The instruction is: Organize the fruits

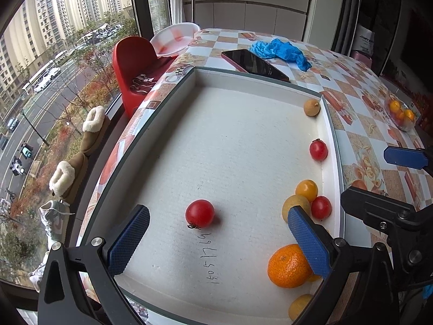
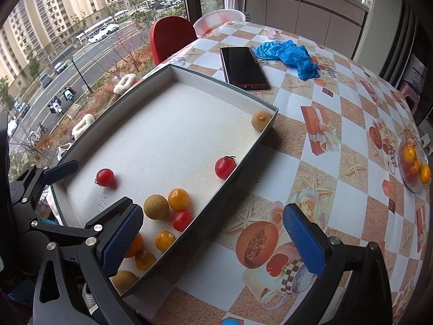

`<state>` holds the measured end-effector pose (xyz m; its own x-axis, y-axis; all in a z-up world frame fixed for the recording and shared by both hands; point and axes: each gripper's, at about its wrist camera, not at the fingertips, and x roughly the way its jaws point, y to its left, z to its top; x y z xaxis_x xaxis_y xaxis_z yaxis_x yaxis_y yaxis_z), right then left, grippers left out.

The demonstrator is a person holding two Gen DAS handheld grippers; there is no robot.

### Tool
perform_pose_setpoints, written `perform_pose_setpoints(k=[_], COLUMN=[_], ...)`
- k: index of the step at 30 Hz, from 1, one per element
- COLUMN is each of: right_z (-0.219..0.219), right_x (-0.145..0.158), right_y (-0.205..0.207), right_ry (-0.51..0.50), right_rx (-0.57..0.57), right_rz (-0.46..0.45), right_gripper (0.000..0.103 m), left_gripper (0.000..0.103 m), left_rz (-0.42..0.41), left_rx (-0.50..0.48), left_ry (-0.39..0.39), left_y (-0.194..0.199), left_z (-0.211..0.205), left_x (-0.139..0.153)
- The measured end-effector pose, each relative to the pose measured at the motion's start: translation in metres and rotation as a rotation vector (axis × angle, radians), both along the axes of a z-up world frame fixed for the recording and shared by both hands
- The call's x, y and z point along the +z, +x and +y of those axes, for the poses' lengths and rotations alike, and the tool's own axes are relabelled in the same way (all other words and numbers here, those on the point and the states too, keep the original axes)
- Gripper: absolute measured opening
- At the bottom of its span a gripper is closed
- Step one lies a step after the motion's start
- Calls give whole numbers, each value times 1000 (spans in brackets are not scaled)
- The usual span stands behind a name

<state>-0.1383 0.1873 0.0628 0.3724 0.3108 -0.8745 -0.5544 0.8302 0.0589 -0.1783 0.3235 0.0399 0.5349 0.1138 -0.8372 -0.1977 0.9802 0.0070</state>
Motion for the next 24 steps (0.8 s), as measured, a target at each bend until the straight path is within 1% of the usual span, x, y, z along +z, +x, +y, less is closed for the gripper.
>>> perform_pose_setpoints(k=[8,20,24], right_z=[3,6,3], right_x=[2,6,8], right_y=[-4,-8,-9], right_ry=[-2,2,15], right_rx=[9,28,29], right_rz=[-4,-12,-15], right_gripper=[103,103,103], left_gripper=[103,103,103], left_rz=[-1,7,-21], left_rx=[6,14,-3], left_ry=[22,29,50], left_y=[-1,-2,-6], left_z=[-2,-2,-6], left_x=[1,1,6])
